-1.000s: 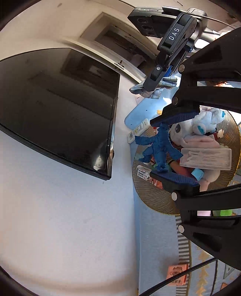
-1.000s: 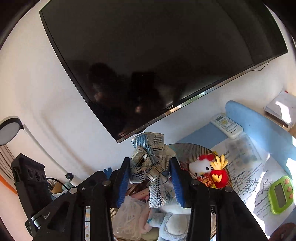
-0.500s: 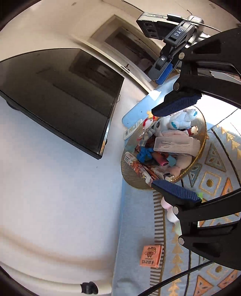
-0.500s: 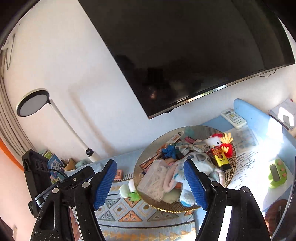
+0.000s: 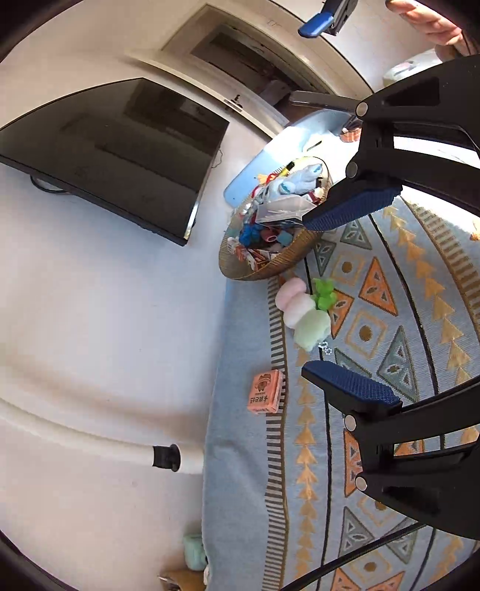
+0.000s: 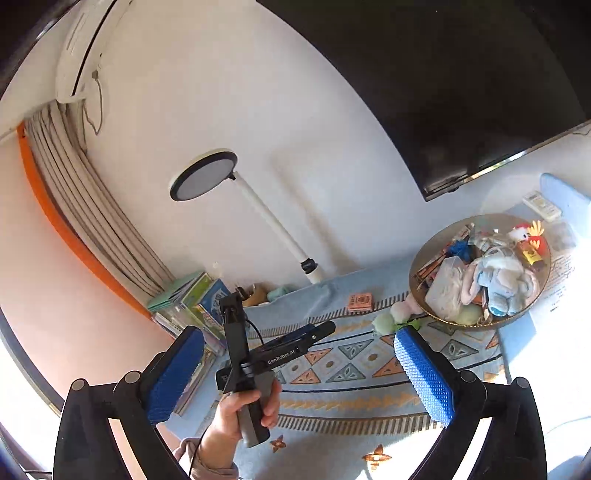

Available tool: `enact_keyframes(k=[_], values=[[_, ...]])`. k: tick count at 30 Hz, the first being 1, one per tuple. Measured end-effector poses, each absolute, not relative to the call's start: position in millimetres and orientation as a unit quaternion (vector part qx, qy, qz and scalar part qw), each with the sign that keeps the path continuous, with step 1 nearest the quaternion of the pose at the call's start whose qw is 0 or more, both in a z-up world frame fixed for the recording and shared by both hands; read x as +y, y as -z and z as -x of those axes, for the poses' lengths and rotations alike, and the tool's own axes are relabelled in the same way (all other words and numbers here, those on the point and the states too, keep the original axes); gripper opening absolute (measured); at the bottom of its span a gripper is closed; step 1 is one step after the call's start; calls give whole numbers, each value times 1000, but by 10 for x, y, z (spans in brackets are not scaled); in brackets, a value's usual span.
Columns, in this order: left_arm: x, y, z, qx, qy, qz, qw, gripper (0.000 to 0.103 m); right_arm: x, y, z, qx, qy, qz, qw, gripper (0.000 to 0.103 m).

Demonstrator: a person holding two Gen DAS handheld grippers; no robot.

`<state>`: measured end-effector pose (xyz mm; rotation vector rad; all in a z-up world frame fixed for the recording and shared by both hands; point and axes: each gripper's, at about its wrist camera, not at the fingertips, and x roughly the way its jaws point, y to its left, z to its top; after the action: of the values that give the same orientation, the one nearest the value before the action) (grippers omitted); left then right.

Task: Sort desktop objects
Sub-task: 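Move both open tools back over the rug, then grasp the green-white-pink plush with the left tool while the right tool grasps the green toy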

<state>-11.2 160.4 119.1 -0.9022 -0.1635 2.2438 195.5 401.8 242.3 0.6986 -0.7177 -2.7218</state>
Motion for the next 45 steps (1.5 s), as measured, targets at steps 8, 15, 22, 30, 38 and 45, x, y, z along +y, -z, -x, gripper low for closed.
enact_keyframes(k=[8, 15, 22, 30, 38, 45], values=[[2081, -476, 674, 5, -851, 395, 348, 71, 4033, -1239, -1585, -255, 897, -340, 123, 103], [2584, -208, 1072, 97, -837, 401, 360, 71, 4193, -925, -1435, -270, 882, -358, 145, 103], [2737, -121, 1174, 122, -814, 416, 387, 72, 4199, -864, -1351, -273, 879, -362, 148, 103], [2880, -1, 1052, 141, -824, 404, 372, 56, 4100, -978, -1334, -236, 889, -367, 138, 103], [1866, -280, 644, 37, -853, 403, 330, 48, 3772, -1107, -767, -137, 902, -391, 118, 103], [1061, -195, 458, -41, -886, 372, 273, 48, 3435, -890, 74, -84, 902, -424, -12, 83]])
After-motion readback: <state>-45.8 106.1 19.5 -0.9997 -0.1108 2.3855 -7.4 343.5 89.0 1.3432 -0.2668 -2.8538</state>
